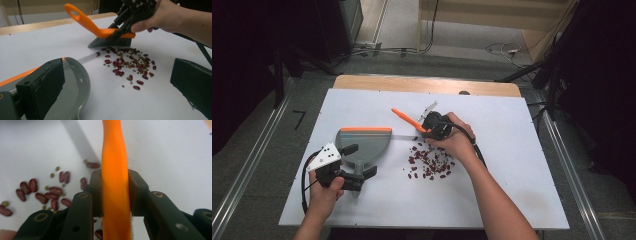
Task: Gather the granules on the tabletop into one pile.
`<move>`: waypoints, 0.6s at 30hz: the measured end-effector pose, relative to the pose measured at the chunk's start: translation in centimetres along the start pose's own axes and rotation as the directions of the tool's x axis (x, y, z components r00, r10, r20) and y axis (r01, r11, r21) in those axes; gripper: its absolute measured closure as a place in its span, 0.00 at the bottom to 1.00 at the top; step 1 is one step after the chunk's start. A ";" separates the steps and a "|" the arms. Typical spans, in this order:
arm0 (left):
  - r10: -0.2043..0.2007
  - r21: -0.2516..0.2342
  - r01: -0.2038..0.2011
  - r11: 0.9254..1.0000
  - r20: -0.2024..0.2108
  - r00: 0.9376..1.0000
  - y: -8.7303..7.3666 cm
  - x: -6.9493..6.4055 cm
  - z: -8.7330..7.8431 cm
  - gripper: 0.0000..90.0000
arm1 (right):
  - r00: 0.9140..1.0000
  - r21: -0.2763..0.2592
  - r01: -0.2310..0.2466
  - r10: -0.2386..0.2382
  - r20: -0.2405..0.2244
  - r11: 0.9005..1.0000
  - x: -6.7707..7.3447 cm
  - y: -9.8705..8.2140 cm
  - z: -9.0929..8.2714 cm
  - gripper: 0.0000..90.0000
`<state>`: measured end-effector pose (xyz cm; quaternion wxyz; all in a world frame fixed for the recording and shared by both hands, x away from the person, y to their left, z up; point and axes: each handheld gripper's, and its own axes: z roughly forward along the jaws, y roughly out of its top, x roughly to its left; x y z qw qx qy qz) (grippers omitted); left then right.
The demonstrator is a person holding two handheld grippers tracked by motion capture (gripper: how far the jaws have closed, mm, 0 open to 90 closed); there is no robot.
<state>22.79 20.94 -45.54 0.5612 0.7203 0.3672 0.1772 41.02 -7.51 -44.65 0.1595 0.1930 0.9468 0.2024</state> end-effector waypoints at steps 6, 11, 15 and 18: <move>0.006 0.004 -0.006 1.000 0.003 1.000 0.0 -0.2 0.1 0.00 | 0.999 0.018 0.044 -0.044 -0.020 0.999 1.7 -0.4 -0.4 0.75; 0.001 0.001 -0.001 1.000 0.001 1.000 -0.1 0.0 0.0 0.00 | 0.996 0.004 0.078 -0.077 -0.039 0.997 2.8 -0.9 -0.9 0.75; 0.003 0.001 -0.003 1.000 -0.001 1.000 0.0 0.0 -0.1 0.00 | 0.991 -0.006 0.129 -0.129 -0.034 0.992 3.4 -1.3 -1.1 0.75; 0.005 0.002 -0.005 1.000 -0.002 1.000 0.0 0.0 -0.1 0.00 | 0.989 -0.019 0.145 -0.146 -0.036 0.989 3.7 -1.6 -1.2 0.75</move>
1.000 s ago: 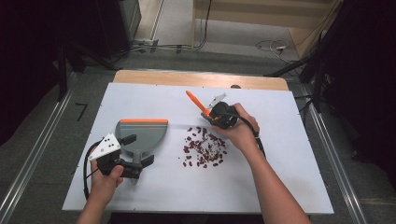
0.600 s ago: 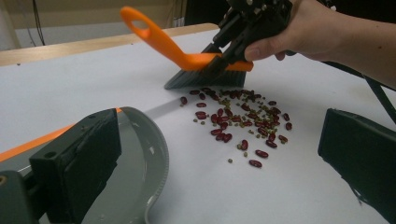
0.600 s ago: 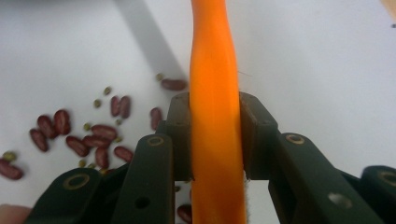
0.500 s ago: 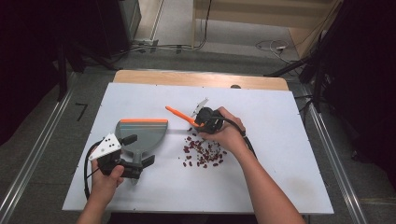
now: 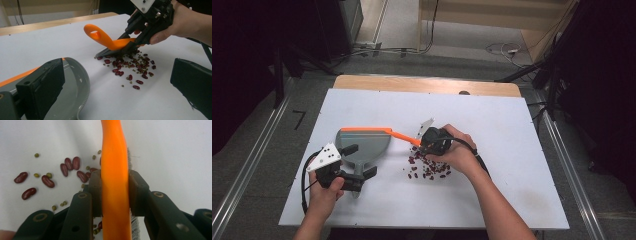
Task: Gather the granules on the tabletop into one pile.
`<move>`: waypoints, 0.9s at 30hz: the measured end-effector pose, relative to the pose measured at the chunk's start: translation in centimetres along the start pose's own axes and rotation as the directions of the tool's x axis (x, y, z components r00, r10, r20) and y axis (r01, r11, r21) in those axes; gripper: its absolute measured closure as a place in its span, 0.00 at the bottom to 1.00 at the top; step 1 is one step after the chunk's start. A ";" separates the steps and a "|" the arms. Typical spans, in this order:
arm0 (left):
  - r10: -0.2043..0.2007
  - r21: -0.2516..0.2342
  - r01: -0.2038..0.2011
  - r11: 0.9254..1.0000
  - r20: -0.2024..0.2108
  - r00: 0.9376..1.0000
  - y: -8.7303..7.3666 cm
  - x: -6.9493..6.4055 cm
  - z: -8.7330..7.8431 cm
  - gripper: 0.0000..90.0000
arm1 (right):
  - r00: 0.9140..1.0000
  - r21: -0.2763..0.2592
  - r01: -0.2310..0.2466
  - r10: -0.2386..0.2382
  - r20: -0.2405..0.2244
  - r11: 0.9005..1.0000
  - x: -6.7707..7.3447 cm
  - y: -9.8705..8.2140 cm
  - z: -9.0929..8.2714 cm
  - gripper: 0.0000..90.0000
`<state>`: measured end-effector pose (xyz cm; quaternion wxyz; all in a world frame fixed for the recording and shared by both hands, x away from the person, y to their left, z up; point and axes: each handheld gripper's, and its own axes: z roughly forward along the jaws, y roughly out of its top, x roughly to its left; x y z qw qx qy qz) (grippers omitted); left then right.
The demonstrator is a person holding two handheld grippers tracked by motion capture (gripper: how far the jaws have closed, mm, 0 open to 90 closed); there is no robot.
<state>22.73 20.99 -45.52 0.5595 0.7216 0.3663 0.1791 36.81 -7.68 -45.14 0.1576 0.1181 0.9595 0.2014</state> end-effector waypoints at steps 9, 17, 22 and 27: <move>0.003 0.004 -0.003 1.000 0.002 1.000 0.0 0.0 0.1 0.00 | 0.999 -0.008 0.033 -0.033 -0.001 0.999 0.9 -0.3 -0.5 0.75; 0.000 0.001 0.000 1.000 -0.004 1.000 0.0 0.0 0.0 0.00 | 0.998 -0.037 0.019 -0.017 0.065 0.999 -0.1 0.0 -1.0 0.76; -0.001 -0.001 0.001 1.000 -0.005 1.000 0.0 0.1 -0.1 0.00 | 0.996 -0.049 0.016 -0.012 0.087 0.999 -1.1 1.1 -0.8 0.76; -0.006 -0.007 0.006 1.000 -0.005 1.000 0.0 0.2 -0.2 0.00 | 0.996 -0.023 0.037 -0.035 0.079 0.999 -1.2 2.3 0.5 0.76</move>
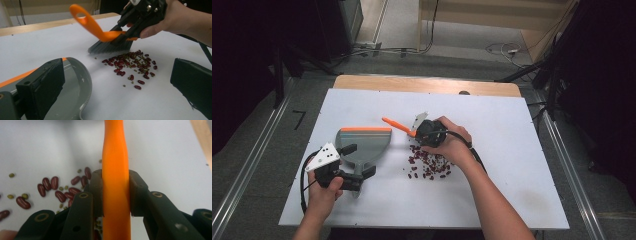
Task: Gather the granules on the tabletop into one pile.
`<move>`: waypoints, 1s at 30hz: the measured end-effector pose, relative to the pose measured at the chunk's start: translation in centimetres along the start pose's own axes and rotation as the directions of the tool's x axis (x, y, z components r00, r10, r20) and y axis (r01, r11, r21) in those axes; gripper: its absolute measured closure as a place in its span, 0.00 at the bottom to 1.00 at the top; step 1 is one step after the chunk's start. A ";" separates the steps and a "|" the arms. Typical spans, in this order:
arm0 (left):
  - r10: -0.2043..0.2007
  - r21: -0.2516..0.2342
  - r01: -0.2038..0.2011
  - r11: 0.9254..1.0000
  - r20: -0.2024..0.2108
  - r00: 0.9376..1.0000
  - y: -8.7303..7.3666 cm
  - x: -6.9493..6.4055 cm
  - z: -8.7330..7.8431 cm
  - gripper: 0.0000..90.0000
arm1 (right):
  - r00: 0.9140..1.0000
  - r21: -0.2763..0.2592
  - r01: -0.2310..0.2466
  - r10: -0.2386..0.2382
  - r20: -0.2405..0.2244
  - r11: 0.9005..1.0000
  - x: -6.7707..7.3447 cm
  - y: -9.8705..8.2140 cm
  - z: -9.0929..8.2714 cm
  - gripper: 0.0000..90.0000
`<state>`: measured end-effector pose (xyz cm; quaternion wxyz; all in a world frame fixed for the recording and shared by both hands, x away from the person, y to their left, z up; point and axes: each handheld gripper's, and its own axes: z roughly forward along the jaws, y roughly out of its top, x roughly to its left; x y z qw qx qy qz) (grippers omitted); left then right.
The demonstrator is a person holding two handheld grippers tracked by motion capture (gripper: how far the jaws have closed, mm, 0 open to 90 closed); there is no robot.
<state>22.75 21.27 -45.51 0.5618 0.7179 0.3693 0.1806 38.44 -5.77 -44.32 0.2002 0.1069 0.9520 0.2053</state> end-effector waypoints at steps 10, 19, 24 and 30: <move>0.012 0.011 -0.013 1.000 0.005 1.000 0.0 -0.3 0.1 0.00 | 0.995 0.033 0.057 -0.054 -0.079 0.998 1.5 0.2 -0.3 0.75; 0.013 0.013 -0.013 1.000 0.000 1.000 0.0 -0.3 0.2 0.00 | 0.999 -0.052 -0.034 0.034 -0.007 0.998 0.9 -0.5 -3.3 0.76; 0.002 0.005 -0.002 1.000 -0.005 1.000 0.0 0.1 -0.1 0.00 | 0.974 -0.088 -0.161 0.144 -0.176 0.983 2.1 0.1 -5.7 0.76; 0.001 0.000 -0.001 1.000 -0.011 1.000 0.1 0.1 -0.3 0.00 | 0.907 -0.047 -0.238 0.205 -0.369 0.970 4.5 0.6 -5.1 0.76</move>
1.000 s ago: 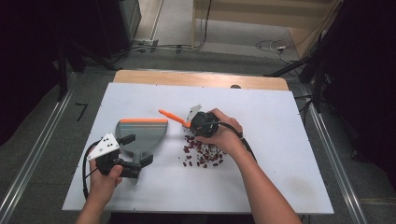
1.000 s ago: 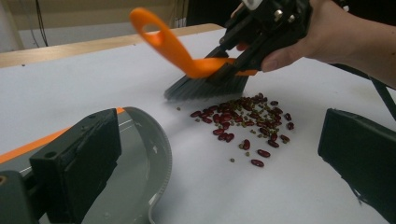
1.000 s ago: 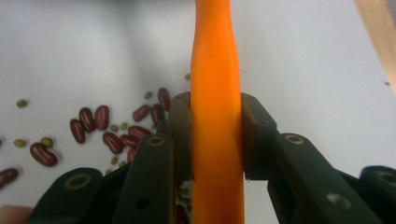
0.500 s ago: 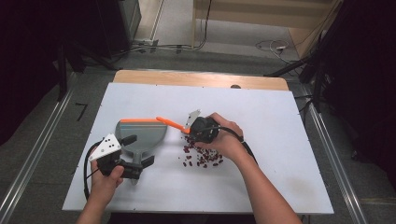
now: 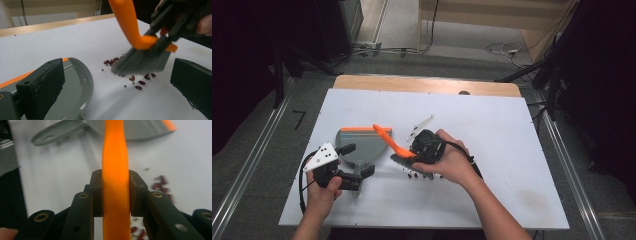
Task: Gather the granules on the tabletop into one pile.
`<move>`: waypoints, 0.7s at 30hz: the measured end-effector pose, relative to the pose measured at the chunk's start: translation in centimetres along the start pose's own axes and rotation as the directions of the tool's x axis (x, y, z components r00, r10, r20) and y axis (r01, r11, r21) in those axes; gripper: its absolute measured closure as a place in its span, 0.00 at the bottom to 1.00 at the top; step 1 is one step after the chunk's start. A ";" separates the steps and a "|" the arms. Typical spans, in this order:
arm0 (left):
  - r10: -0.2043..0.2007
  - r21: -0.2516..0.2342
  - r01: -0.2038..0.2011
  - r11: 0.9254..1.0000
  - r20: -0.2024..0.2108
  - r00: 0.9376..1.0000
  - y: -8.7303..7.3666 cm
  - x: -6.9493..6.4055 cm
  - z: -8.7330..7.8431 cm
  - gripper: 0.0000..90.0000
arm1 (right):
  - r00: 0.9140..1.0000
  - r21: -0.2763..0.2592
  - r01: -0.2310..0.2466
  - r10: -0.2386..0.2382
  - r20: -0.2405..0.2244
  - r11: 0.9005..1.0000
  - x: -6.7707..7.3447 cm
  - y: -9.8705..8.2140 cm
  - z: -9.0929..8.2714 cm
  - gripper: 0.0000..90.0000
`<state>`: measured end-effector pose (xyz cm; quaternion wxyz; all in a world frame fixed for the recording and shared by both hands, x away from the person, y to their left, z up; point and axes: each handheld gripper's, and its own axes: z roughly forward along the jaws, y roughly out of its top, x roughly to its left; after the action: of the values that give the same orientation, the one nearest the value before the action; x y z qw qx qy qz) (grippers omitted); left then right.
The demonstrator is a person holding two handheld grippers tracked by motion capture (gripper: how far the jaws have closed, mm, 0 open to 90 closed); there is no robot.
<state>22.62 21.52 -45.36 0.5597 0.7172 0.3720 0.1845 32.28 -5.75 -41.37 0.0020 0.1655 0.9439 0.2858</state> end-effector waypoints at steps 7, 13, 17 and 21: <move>0.002 0.002 -0.002 1.000 -0.001 1.000 0.0 0.0 0.0 0.00 | 0.979 0.039 -0.139 0.143 -0.144 0.989 -0.4 -0.1 3.5 0.76; -0.001 0.002 0.001 1.000 -0.002 1.000 -0.1 0.1 0.0 0.00 | 0.979 0.011 -0.195 0.195 -0.060 0.981 -2.6 -0.1 4.2 0.77; 0.000 0.000 0.000 1.000 -0.001 1.000 -0.1 0.1 0.0 0.00 | 0.967 -0.002 -0.249 0.249 -0.046 0.968 -4.2 -0.5 4.2 0.76; 0.005 0.008 -0.005 1.000 0.002 1.000 -0.1 -0.1 0.1 0.00 | 0.953 -0.039 -0.303 0.303 0.002 0.952 -5.5 -1.1 3.8 0.76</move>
<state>22.63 21.42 -45.48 0.5567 0.7205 0.3703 0.1841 37.51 -6.30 -45.63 -0.0349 0.3093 0.9018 0.2998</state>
